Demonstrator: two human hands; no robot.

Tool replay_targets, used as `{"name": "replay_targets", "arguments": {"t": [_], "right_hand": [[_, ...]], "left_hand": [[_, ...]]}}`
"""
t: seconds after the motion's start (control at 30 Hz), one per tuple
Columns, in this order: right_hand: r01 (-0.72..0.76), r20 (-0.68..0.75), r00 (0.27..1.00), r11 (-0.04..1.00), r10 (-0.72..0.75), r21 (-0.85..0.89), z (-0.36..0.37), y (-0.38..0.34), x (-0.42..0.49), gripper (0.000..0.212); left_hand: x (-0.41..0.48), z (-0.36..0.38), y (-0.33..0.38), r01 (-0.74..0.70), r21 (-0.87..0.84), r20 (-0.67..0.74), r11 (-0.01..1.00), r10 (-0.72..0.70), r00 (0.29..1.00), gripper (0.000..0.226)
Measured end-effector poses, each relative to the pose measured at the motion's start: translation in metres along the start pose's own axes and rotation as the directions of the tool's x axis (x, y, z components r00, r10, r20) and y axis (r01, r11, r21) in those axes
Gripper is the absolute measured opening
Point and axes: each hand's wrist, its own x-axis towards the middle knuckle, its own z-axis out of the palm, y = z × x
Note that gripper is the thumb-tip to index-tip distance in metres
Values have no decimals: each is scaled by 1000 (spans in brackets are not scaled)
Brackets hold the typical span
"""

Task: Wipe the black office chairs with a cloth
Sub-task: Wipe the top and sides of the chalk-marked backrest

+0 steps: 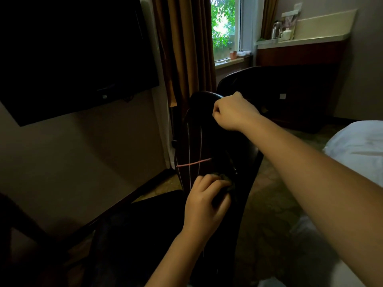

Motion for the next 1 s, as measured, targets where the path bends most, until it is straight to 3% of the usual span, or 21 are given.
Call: {"name": "replay_targets", "arguments": {"t": [0.17,0.27,0.6,0.8,1.0], "right_hand": [[20,4,1000,1000,-20,5,0,1,3,24],[25,-1,1000,1000,-25,5,1,2,4,24],[31,-9,999,1000,-31,3,4,6,10,26],[47,-20,999,999,-48,-14,6,8,12,27],[126,-110,987,990,-119,56,0,4,0,25]], "left_hand": [[-6,4,12,197,-199,-97,960,-220,971,20],[8,0,23,207,-262,-160,942,-254,954,17],[16,5,31,121,-13,-141,993,-121,983,32],[-9,9,16,147,136,-115,980,-131,985,37],[-15,3,19,245,101,-88,964,-236,968,33]]}}
